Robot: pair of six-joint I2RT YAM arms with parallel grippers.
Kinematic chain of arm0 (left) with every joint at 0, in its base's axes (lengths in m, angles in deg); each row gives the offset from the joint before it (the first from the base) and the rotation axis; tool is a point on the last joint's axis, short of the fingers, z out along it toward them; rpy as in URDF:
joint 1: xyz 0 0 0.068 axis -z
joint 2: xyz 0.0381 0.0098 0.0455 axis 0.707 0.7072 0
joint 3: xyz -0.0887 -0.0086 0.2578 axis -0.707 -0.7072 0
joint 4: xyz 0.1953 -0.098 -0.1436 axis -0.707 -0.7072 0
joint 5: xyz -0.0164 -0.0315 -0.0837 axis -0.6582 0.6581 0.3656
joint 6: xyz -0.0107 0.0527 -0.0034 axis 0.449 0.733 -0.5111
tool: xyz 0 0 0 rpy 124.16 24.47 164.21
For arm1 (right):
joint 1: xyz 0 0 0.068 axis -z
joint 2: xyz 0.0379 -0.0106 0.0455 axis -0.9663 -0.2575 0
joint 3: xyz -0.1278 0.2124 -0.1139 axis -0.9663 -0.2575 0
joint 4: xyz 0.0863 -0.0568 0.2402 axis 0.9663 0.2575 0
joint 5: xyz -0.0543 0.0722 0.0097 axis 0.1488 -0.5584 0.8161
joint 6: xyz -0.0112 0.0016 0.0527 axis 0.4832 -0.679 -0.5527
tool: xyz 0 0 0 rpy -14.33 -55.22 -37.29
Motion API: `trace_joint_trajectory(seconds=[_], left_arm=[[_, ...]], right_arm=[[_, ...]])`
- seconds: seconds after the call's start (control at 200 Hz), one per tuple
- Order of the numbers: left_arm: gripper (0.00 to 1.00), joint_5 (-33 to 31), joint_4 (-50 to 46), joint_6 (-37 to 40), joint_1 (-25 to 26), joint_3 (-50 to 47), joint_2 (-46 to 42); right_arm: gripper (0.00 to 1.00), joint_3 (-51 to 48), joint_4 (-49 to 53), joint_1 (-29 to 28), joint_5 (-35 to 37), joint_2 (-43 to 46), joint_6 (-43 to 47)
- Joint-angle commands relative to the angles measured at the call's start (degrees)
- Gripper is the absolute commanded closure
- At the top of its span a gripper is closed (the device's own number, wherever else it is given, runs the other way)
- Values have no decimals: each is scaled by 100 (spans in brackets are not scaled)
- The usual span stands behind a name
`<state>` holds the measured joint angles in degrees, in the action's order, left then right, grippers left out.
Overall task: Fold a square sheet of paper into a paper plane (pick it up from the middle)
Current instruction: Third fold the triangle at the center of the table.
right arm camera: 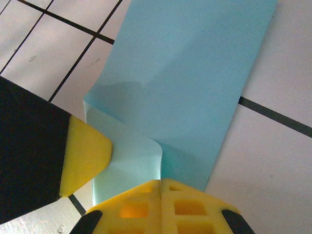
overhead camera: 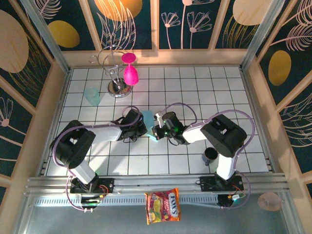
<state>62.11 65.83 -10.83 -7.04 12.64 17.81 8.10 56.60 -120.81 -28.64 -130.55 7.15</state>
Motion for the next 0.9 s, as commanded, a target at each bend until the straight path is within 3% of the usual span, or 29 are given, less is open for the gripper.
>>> trace_joint_trajectory(seconds=[0.0,0.215,0.4,0.496,0.696,0.896], left_arm=[[93,-156,-205,-162,23,-134,187],[94,-175,-139,-166,15,-166,218],[94,-221,-109,-123,19,-92,243],[94,-270,-136,-106,14,-65,220],[95,-285,-61,-123,25,-136,161],[95,-238,-6,-96,18,-144,165]], right_arm=[[91,169,425,32,-104,233,-189],[60,368,1171,315,-143,806,-712],[52,236,1523,486,-109,1309,-892],[55,356,1873,525,-311,1472,-1009],[76,699,2436,571,-1469,1227,-1433],[84,918,2579,383,-1589,889,-1583]])
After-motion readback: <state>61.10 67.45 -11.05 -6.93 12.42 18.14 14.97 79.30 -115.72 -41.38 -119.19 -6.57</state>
